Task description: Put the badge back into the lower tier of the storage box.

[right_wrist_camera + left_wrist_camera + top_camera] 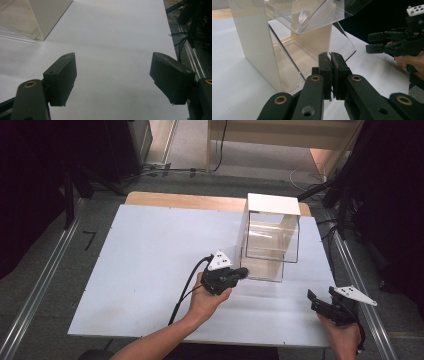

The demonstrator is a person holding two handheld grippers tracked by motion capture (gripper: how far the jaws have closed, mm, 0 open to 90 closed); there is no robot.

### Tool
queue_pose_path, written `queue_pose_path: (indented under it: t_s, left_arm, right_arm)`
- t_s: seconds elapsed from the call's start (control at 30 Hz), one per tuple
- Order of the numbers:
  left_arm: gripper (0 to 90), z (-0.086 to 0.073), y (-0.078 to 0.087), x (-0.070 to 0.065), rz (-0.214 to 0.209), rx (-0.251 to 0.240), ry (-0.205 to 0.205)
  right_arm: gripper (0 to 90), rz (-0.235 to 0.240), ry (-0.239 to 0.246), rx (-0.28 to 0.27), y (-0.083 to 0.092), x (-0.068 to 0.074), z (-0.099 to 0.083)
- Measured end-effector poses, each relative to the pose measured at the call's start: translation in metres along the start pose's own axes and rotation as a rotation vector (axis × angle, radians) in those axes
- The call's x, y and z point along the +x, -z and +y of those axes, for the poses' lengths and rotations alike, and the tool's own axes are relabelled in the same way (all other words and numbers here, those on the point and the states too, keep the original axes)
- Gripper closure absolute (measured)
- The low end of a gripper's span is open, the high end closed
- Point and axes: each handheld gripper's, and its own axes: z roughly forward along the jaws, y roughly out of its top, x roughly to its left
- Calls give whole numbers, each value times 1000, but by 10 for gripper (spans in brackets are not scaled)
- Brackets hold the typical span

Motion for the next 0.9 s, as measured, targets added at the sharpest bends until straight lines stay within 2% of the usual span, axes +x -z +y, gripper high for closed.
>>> queue_pose_path:
  t_s: [0.43,0.9]
  left_arm:
    - [886,2,-9,1,3,-10,14]
    - [886,6,-21,-1,22,-12,-2]
  right_arm:
    - [196,2,1,1,0,0,0]
    - [196,2,3,0,0,-1,0]
